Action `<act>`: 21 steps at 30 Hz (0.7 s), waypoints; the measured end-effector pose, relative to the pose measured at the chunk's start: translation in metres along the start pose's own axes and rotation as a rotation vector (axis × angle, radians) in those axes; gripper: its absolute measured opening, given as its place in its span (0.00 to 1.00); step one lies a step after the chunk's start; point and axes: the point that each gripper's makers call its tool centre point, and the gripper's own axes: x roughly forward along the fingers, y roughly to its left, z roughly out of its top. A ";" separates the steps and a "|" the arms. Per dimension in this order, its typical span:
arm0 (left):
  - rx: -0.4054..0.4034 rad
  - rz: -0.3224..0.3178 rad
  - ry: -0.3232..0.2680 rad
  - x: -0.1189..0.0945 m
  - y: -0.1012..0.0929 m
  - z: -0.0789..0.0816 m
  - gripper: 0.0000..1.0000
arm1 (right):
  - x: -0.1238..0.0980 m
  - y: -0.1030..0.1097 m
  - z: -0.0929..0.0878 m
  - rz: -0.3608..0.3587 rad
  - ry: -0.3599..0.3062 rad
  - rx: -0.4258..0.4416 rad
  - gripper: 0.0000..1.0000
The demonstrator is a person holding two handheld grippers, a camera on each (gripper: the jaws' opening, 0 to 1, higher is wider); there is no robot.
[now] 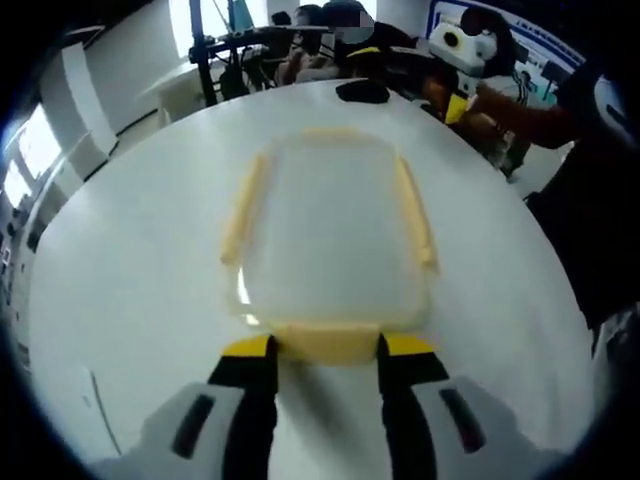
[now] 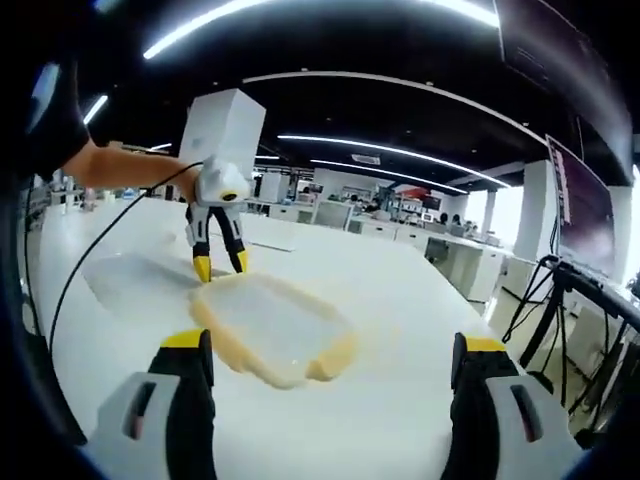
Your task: Snap each plastic latch of the storage box into its locked position after aligning the lid with the box until every specified latch is closed and the lid sits flush.
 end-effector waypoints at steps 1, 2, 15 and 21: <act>0.001 -0.003 0.005 0.000 0.000 0.000 0.39 | 0.002 0.000 -0.001 0.010 0.006 -0.001 1.00; 0.002 -0.005 0.007 0.000 0.000 0.000 0.39 | 0.002 0.000 -0.002 0.014 0.010 -0.001 1.00; 0.000 -0.023 0.021 -0.001 0.001 -0.001 0.39 | 0.014 -0.001 -0.014 0.117 0.093 -0.053 1.00; 0.012 -0.013 0.031 0.000 0.000 -0.001 0.39 | 0.022 -0.003 -0.019 0.175 0.134 -0.111 1.00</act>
